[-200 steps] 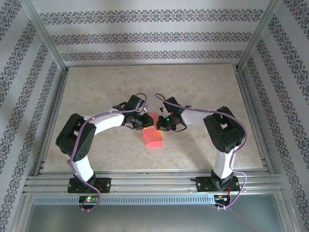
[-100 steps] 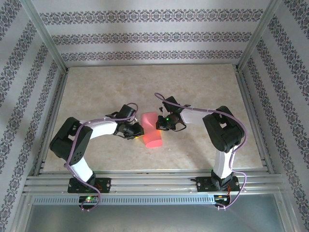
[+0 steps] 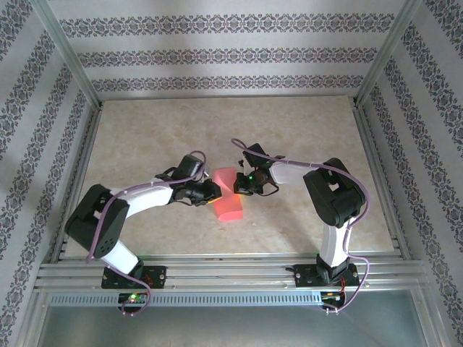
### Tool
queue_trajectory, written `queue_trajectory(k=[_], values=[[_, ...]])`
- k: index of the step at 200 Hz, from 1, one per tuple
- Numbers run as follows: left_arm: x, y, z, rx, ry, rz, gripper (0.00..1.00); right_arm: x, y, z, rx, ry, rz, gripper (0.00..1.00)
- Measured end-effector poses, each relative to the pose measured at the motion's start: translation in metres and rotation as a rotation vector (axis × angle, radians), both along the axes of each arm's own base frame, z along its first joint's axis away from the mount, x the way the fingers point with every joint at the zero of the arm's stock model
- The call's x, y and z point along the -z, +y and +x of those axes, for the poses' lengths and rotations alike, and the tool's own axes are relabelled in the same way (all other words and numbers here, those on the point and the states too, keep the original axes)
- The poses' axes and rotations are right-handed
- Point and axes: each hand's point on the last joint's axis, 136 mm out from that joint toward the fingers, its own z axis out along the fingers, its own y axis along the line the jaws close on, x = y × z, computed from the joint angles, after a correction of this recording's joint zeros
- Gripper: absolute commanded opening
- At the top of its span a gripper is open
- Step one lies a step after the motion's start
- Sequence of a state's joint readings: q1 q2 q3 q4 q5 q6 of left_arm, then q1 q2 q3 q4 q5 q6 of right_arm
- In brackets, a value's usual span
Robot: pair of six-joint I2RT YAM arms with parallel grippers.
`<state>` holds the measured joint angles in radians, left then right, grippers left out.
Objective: Fold a paper plane with a square sheet of paper (pick it up from the middle)
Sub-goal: First fold the square sheet of paper in half at the center of the table.
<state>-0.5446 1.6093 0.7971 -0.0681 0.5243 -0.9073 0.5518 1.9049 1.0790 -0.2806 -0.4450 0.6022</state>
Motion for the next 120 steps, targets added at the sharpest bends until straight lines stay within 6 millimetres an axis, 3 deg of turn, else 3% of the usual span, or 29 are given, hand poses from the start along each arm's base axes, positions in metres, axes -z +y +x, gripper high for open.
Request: queue_trajectory(k=[40, 67, 99, 120], values=[[0.034, -0.001, -0.016, -0.018, 0.090, 0.024, 0.20, 0.001, 0.000, 0.000, 0.016, 0.012, 0.000, 0.00], [0.033, 0.007, -0.024, -0.023, 0.087, 0.039, 0.20, 0.003, 0.000, -0.001, 0.030, 0.024, -0.001, 0.00], [0.030, 0.031, -0.044, -0.015, 0.096, 0.124, 0.20, 0.003, 0.000, 0.000, 0.044, 0.032, 0.000, 0.00], [0.017, 0.040, -0.045, -0.019, 0.069, 0.134, 0.20, 0.003, -0.001, 0.000, 0.046, 0.033, -0.001, 0.00]])
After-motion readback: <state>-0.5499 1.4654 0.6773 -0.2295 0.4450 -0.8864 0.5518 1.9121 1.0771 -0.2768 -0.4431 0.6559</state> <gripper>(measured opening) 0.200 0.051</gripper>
